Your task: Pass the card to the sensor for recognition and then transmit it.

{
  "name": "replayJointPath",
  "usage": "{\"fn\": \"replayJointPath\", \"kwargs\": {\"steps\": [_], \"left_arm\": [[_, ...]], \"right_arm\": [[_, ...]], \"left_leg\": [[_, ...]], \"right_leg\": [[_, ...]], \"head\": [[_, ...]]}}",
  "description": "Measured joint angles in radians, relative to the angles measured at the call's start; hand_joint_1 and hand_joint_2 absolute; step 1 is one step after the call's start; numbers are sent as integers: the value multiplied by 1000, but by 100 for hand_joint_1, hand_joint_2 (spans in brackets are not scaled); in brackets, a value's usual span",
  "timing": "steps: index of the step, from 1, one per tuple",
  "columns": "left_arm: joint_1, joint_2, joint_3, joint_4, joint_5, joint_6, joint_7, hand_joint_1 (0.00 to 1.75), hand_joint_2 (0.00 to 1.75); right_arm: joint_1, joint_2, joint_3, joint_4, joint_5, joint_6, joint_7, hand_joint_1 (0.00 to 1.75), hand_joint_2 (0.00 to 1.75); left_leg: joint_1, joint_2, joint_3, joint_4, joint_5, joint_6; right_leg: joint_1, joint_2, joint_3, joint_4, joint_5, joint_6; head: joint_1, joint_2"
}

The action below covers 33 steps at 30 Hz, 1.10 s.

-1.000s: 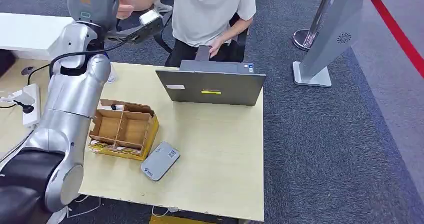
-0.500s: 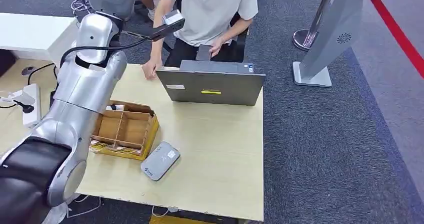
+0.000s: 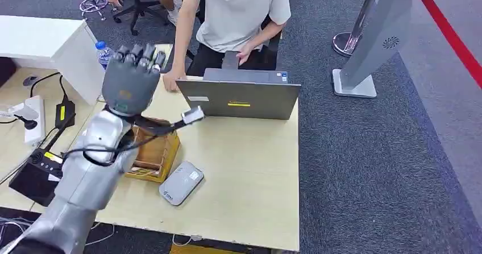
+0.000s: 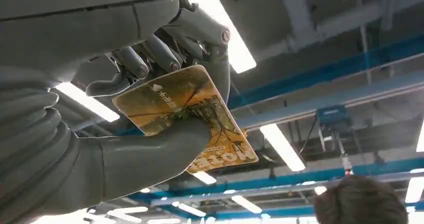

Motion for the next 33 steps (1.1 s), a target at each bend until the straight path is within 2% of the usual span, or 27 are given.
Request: {"fn": "replayJointPath", "kwargs": {"steps": [3,6,10,17,18,19,20,21,23,26,33], "left_arm": [[175,43,0,-108,-39,76,-8,175,175],[292,64,0,-173,-54,84,-9,175,175],[368,83,0,-217,-42,68,-16,175,175],[372,83,0,-218,-40,65,-16,175,175],[397,85,0,-224,-17,22,-16,175,175],[401,85,0,-224,-10,14,-16,175,175],[418,87,0,-215,92,-136,-51,175,175],[418,86,0,-188,169,-184,-87,175,175],[417,85,0,-163,196,-223,-98,175,175],[399,81,-2,-114,243,-343,-115,175,175],[316,24,-50,105,272,-385,-142,175,175]], "right_arm": [[2,0,-12,0,-2,-8,0,0,0],[3,0,-26,0,-2,-9,0,0,0],[4,0,-34,0,-4,-11,0,0,0],[4,0,-35,0,-4,-11,0,0,0],[4,1,-39,0,-13,-11,3,0,0],[4,1,-39,0,-13,-11,3,0,0],[4,1,-51,0,-12,-10,8,0,0],[4,1,-52,0,-6,-9,8,0,0],[4,1,-56,0,5,-7,8,0,0],[4,1,-56,0,22,-3,7,0,0],[1,1,-55,0,52,5,1,0,0]], "left_leg": [[0,-1,0,0,-1,0],[0,-1,-1,0,-1,1],[0,-1,0,0,0,1],[0,-1,0,0,0,1],[0,-1,0,0,0,1],[0,-1,0,0,0,1],[0,-2,0,0,0,1],[0,-2,0,0,0,1],[0,-2,0,0,0,1],[0,-3,0,0,0,1],[0,-2,0,1,1,1]], "right_leg": [[0,-1,0,0,-1,1],[0,-2,0,0,-1,1],[0,-3,0,0,-1,1],[0,-3,0,0,-1,1],[0,-3,0,0,-1,1],[0,-3,0,0,-1,1],[0,-4,1,0,-1,1],[0,-4,1,0,0,0],[0,-4,0,0,0,0],[0,-4,0,0,0,0],[0,-4,1,0,1,1]], "head": [[-1,0],[0,0],[0,0],[0,0],[0,0],[0,0],[0,0],[0,0],[0,0],[0,0],[0,0]]}}
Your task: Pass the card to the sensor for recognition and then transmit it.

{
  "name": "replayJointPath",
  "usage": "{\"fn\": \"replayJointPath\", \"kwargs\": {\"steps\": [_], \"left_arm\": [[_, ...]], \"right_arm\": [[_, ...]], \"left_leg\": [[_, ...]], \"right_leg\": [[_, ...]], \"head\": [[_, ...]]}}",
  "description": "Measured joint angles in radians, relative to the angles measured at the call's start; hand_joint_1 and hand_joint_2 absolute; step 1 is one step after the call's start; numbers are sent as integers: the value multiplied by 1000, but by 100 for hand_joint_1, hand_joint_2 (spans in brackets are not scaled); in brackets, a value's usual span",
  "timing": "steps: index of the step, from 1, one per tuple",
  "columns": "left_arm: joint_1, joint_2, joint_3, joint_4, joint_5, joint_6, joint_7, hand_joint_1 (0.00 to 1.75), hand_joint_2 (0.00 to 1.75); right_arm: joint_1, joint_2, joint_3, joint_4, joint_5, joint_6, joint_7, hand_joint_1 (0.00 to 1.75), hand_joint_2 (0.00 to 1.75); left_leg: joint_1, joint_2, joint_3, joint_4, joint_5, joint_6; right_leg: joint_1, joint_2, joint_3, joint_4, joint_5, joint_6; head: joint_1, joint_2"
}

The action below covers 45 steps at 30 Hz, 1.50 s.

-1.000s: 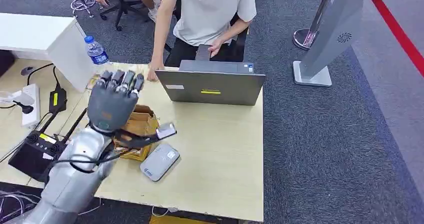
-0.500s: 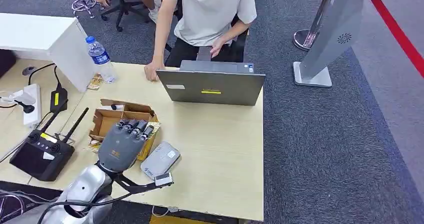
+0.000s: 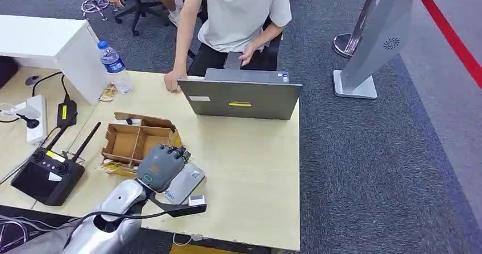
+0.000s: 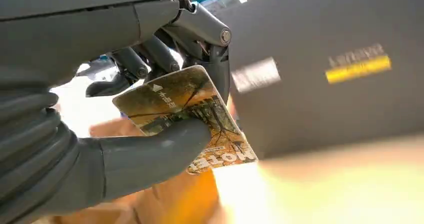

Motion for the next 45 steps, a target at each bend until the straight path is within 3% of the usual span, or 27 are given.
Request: {"fn": "replayJointPath", "kwargs": {"steps": [12,18,23,28,36,39,41,45], "left_arm": [[-42,-37,-21,103,0,-5,0,175,175],[-51,-27,-53,140,34,-76,32,175,175],[-64,5,-78,163,78,-113,35,175,175],[-84,85,-126,174,233,-260,-31,175,175],[-109,176,-169,173,311,-311,-53,175,175],[-109,189,-174,170,336,-296,-54,175,175],[-107,188,-174,167,353,-236,-54,175,175],[-120,130,-159,127,286,-33,1,175,175]], "right_arm": [[0,1,0,0,2,2,0,0,0],[0,1,0,0,9,3,0,0,0],[0,1,0,0,27,5,-2,0,0],[-1,1,5,0,44,9,-3,0,0],[-4,1,8,0,61,10,0,0,0],[-6,1,8,0,61,11,1,0,0],[-6,1,8,0,61,12,0,0,0],[-5,1,8,0,61,12,-3,0,0]], "left_leg": [[0,0,0,0,0,0],[0,0,0,0,0,0],[0,-1,0,0,0,0],[0,0,1,0,0,0],[0,-1,3,-1,1,-1],[0,-1,4,-1,1,-1],[0,-1,4,-1,1,-1],[0,-4,3,0,3,0]], "right_leg": [[0,0,0,0,0,0],[0,0,0,0,0,0],[0,0,0,0,0,0],[0,0,1,0,0,0],[0,-1,4,1,0,0],[0,-1,4,1,0,0],[0,-1,4,1,0,0],[0,-4,3,1,0,0]], "head": [[0,0],[0,0],[0,0],[0,0],[0,0],[0,0],[0,0],[0,0]]}}
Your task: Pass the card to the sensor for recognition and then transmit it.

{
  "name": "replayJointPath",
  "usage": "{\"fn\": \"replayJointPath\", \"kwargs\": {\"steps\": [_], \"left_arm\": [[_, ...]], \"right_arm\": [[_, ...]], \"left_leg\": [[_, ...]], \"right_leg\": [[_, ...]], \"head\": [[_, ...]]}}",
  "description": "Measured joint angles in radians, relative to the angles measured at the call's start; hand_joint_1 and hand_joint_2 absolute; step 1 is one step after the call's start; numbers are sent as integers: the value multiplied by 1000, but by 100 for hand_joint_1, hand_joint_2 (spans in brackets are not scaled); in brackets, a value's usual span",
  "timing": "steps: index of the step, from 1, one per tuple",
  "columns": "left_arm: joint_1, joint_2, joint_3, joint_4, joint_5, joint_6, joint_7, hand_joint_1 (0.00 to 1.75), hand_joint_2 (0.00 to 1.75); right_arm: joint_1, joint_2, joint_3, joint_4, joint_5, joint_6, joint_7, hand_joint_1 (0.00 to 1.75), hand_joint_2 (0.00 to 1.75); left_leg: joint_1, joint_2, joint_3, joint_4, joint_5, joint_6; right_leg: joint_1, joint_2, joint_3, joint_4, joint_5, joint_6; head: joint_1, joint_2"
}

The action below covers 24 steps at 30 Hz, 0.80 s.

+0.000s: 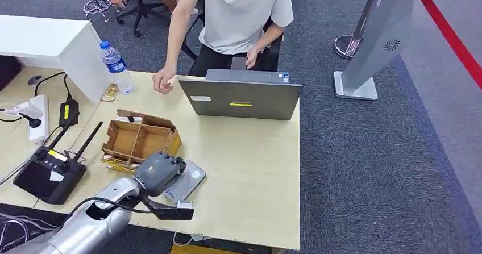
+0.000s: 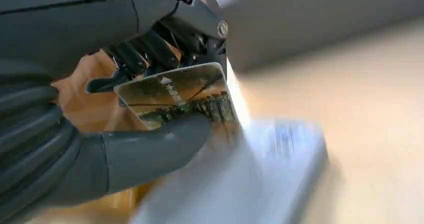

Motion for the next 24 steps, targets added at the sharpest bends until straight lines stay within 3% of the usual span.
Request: {"fn": "replayJointPath", "kwargs": {"steps": [3,6,10,13,17,21,24], "left_arm": [[-44,-60,32,-44,-40,18,38,175,175],[-63,-89,63,-73,-70,28,39,175,175],[-136,-135,127,-91,-180,183,62,175,175],[-258,-158,187,-81,-252,243,83,175,175],[-427,-182,253,-4,-370,276,121,175,175],[-620,-203,269,180,-513,241,229,175,175],[-726,-215,276,314,-538,250,250,175,175]], "right_arm": [[-2,0,0,0,1,0,-2,0,0],[1,0,0,0,8,0,-3,0,0],[-6,0,8,0,49,13,8,0,0],[-21,3,26,0,76,29,23,0,0],[-36,8,46,0,95,43,35,0,0],[-51,12,56,0,108,51,44,0,0],[-55,16,62,0,108,53,45,0,0]], "left_leg": [[0,-2,-2,0,1,0],[0,2,-1,0,1,0],[1,-1,-6,1,2,0],[1,0,-6,1,3,-2],[1,-1,-6,1,5,-2],[1,-1,-8,1,6,-2],[1,0,-8,1,6,-2]], "right_leg": [[0,-1,0,0,1,1],[0,2,-2,0,2,0],[0,-1,-5,0,3,0],[0,0,-5,0,5,-1],[1,0,-6,1,6,-1],[1,0,-7,1,7,-1],[1,1,-7,1,7,-1]], "head": [[2,0],[1,0],[1,0],[0,0],[1,0],[2,0],[0,0]]}}
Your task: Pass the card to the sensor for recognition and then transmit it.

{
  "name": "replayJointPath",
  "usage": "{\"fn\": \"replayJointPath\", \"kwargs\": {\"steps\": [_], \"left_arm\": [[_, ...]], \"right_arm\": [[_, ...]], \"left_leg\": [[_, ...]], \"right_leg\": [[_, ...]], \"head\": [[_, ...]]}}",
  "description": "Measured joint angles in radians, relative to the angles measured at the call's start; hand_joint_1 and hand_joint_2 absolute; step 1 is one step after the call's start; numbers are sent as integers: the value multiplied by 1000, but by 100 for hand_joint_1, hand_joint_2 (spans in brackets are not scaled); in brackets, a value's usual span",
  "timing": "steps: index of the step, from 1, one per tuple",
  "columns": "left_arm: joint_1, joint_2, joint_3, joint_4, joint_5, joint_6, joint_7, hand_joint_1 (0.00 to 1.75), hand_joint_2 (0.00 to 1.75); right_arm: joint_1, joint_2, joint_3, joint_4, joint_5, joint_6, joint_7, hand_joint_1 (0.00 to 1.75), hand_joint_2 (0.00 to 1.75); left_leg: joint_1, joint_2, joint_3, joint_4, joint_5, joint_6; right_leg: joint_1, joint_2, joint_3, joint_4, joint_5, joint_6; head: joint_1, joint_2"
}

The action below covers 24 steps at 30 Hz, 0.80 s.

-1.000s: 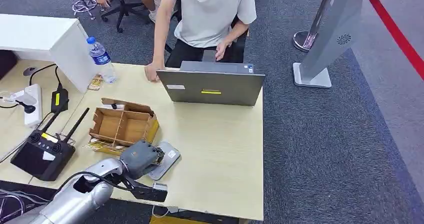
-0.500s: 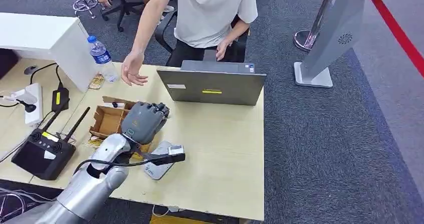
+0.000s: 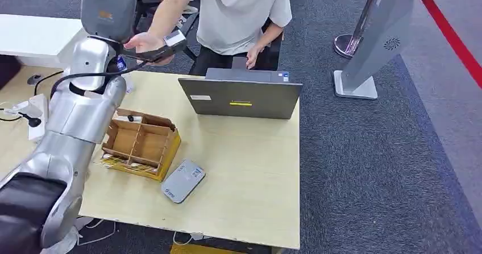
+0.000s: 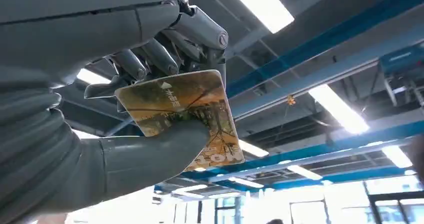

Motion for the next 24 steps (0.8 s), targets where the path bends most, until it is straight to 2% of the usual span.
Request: {"fn": "replayJointPath", "kwargs": {"steps": [3,9,10,24], "left_arm": [[-59,-10,12,114,0,12,-2,175,175],[-93,-19,19,197,1,15,-8,175,175],[-95,-20,19,203,1,15,-8,0,175],[-95,-21,52,215,40,8,-19,0,175]], "right_arm": [[-1,3,5,0,0,0,1,0,0],[-2,5,6,0,0,0,1,0,0],[-2,5,6,0,0,0,1,0,0],[0,5,6,0,0,-2,0,0,0]], "left_leg": [[0,0,0,0,0,0],[0,0,-1,0,0,0],[0,0,-1,0,0,0],[0,0,-2,0,0,0]], "right_leg": [[0,0,0,0,0,0],[0,0,-1,0,0,0],[0,0,-1,0,0,0],[0,0,-1,0,0,0]], "head": [[0,0],[0,0],[0,0],[0,0]]}}
